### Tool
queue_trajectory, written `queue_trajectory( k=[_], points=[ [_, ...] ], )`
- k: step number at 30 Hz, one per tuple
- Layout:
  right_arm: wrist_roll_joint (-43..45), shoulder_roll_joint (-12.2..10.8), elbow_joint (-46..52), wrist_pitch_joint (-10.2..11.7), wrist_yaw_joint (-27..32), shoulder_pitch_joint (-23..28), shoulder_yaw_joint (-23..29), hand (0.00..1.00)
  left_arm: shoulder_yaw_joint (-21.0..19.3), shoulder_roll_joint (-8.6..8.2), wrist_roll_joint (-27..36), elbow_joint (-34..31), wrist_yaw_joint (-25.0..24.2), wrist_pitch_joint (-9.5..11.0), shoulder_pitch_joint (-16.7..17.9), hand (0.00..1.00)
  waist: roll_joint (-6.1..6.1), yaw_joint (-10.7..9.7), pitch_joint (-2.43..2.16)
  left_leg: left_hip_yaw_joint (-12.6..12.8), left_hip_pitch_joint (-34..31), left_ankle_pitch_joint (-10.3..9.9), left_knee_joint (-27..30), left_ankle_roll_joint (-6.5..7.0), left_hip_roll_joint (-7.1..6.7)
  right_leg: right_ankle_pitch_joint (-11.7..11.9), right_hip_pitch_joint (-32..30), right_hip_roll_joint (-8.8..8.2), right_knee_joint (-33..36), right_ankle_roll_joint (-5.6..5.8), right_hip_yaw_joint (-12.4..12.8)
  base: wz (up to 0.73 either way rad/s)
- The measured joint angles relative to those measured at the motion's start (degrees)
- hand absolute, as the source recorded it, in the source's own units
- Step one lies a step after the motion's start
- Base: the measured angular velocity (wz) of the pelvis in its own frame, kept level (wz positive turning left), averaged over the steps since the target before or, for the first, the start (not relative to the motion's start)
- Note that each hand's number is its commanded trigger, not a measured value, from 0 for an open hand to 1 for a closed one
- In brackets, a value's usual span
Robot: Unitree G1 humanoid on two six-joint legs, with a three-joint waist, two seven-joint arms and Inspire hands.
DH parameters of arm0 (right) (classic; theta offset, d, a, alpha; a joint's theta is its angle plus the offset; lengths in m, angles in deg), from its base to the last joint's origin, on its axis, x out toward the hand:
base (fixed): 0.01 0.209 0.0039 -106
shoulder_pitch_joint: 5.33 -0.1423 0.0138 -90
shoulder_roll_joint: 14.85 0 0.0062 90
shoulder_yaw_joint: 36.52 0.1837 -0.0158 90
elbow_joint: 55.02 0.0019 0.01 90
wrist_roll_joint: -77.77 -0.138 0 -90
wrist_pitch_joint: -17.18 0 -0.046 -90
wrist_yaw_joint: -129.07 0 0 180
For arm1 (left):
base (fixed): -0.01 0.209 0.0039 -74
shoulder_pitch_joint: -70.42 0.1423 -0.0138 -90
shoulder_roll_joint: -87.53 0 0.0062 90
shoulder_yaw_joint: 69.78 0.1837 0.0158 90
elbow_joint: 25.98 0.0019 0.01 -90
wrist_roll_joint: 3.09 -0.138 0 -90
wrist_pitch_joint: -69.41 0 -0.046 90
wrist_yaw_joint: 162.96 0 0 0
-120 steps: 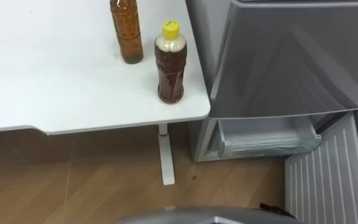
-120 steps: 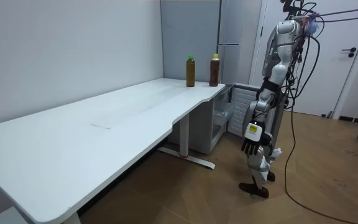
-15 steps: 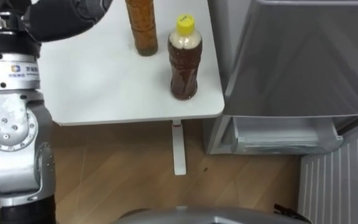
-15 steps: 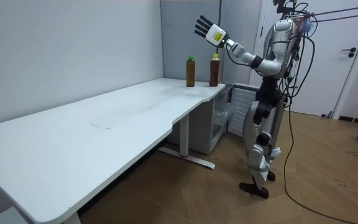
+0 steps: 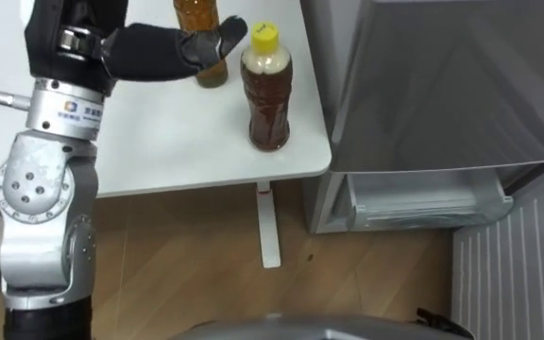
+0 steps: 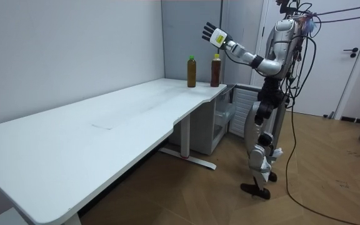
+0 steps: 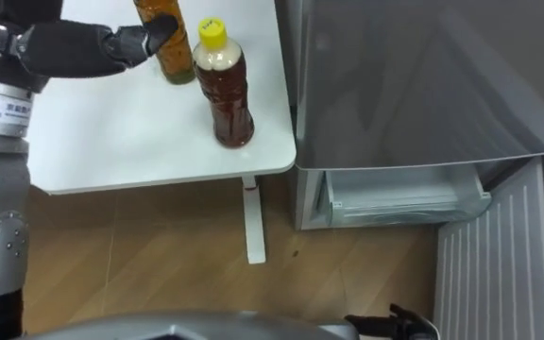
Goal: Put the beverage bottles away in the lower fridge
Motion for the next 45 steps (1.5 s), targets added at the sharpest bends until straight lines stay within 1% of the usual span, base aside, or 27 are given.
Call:
queue_trajectory(
  k=[3, 6, 8, 10, 12, 14, 15, 17, 19, 24, 28, 30, 36, 40, 43, 45],
  points=[
    [0.0, 0.1, -0.3, 0.0, 0.0, 0.0, 0.0, 0.0, 0.1, 0.04, 0.6, 0.0, -0.7, 0.0, 0.0, 0.0, 0.04, -0.1, -0.02, 0.4, 0.1, 0.0, 0.2, -0.01, 0.12, 0.0, 0.1, 0.02, 0.0, -0.04, 0.1, -0.03],
    [-0.1, 0.2, -0.4, 0.0, 0.1, -0.2, 0.0, 0.0, 0.5, 0.05, 0.5, 0.1, -1.0, -0.1, 0.0, 0.0, 0.15, -0.2, 0.19, 0.8, 0.0, 0.0, 0.2, -0.01, 0.24, 0.1, 0.1, 0.09, 0.0, -0.15, 0.2, 0.0],
    [-0.4, 0.3, -0.8, -0.1, 0.4, -0.4, 0.0, 0.0, 1.6, 0.05, 0.5, 0.3, -1.1, -0.4, 0.0, 0.0, 0.26, -0.2, 0.32, 0.8, 0.0, 0.0, -0.1, -0.05, 0.25, 0.1, 0.1, 0.13, 0.1, -0.2, 0.6, 0.0],
    [-0.4, 0.3, -0.8, -0.5, 1.0, -0.6, 0.0, 0.0, 1.9, 0.11, 0.5, 0.3, -1.8, -1.2, 0.0, 0.0, 0.34, -0.1, 0.36, 0.8, 0.0, 0.1, -0.1, -0.11, 0.32, 0.2, 0.0, 0.25, 0.1, -0.26, 1.0, -0.02],
    [-0.4, 0.3, -0.8, -1.1, 1.4, -1.0, 0.0, 0.0, 2.1, 0.62, 0.3, 0.4, -2.3, -2.3, 0.2, 0.0, 0.44, -0.2, 0.43, 0.6, 0.0, 0.1, -0.1, -0.16, 0.32, 0.2, 0.0, 0.34, 0.1, -0.33, 1.1, 0.0],
    [-0.4, 0.3, -0.7, -1.6, 1.5, -1.1, 0.0, 0.0, 2.2, 0.93, -0.2, 1.3, -3.0, -2.8, 0.3, 0.0, 0.51, -0.2, 0.45, 0.6, 0.0, 0.1, -0.2, -0.17, 0.31, 0.2, -0.1, 0.37, 0.1, -0.34, 1.1, 0.0],
    [-0.4, 0.4, -0.7, -1.8, 1.5, -1.2, -0.1, 0.0, 2.4, 1.13, -0.4, 1.9, -3.2, -3.5, 0.4, 0.0, 0.57, -0.3, 0.47, 0.7, -0.1, 0.1, -0.2, -0.18, 0.31, 0.2, -0.1, 0.37, 0.1, -0.34, 1.0, 0.0],
    [-0.3, 0.4, -0.7, -2.0, 1.5, -1.3, -0.1, 0.0, 2.7, 1.13, -0.7, 2.5, -3.5, -4.7, 0.4, 0.0, 0.61, -0.3, 0.52, 0.8, -0.1, 0.1, -0.2, -0.17, 0.3, 0.2, -0.1, 0.35, 0.0, -0.34, 0.9, 0.0],
    [-0.2, 0.5, -0.6, -2.4, 1.3, -1.4, -0.1, 0.0, 2.8, 1.13, -0.7, 2.6, -4.3, -5.3, 0.5, 0.0, 0.62, -0.3, 0.53, 0.8, -0.1, 0.1, -0.2, -0.17, 0.3, 0.2, -0.1, 0.34, 0.0, -0.34, 1.0, 0.0],
    [0.2, 0.7, -0.3, -2.9, 1.0, -1.5, -0.1, 0.0, 2.9, 1.13, -0.7, 2.6, -5.7, -5.5, 0.5, 0.0, 0.77, -0.3, 0.47, 0.8, -0.1, 0.1, -0.1, -0.18, 0.3, 0.2, -0.2, 0.34, -0.1, -0.34, 1.0, 0.0],
    [0.3, 0.8, -0.2, -3.0, 0.8, -1.5, -0.1, 0.0, 2.9, 1.13, -0.7, 2.6, -6.2, -6.4, 0.5, 0.0, 0.88, -0.2, 0.43, 0.8, -0.1, 0.1, -0.1, -0.18, 0.31, 0.2, -0.2, 0.34, -0.1, -0.34, 1.1, 0.0],
    [0.3, 0.9, -0.2, -3.0, 0.6, -1.5, -0.4, 0.0, 3.0, 1.13, -0.7, 2.6, -6.7, -6.5, 0.5, 0.0, 0.88, -0.4, 0.43, 0.9, -0.1, 0.1, -0.2, -0.18, 0.31, 0.2, -0.2, 0.33, -0.1, -0.34, 1.0, 0.0],
    [0.5, 1.0, -0.1, -3.1, 0.7, -1.6, -0.4, 0.0, 3.0, 1.13, -0.7, 2.6, -6.7, -6.7, 0.5, 0.0, 0.99, -0.4, 0.38, 0.9, -0.1, 0.1, -0.3, -0.18, 0.32, 0.2, -0.1, 0.32, 0.0, -0.34, 1.0, 0.0],
    [0.8, 1.0, 0.0, -3.1, 0.7, -1.5, -0.4, 0.0, 3.0, 1.13, -0.7, 2.8, -6.6, -7.4, 0.6, 0.0, 0.96, -0.4, 0.37, 1.0, 0.0, 0.1, -0.2, -0.19, 0.31, 0.2, -0.1, 0.33, 0.1, -0.34, 1.2, -0.01],
    [0.9, 1.0, 0.2, -3.7, 0.6, -1.5, -0.4, 0.0, 3.0, 1.12, -0.8, 3.8, -6.5, -7.6, 1.5, 0.0, 0.87, -0.3, 0.37, 1.3, 0.6, 0.1, -0.5, -0.2, 0.35, 0.2, -0.1, 0.35, 0.2, -0.34, 1.4, -0.08],
    [0.9, 0.9, 0.4, -4.0, 0.4, -1.5, -0.4, 0.0, 3.0, 1.11, -0.8, 3.9, -6.5, -7.9, 2.8, 0.0, 0.49, -0.4, 0.38, 1.4, 0.7, 0.1, -0.7, -0.2, 0.42, 0.2, -0.1, 0.33, 0.3, -0.34, 1.5, -0.03]
  ],
)
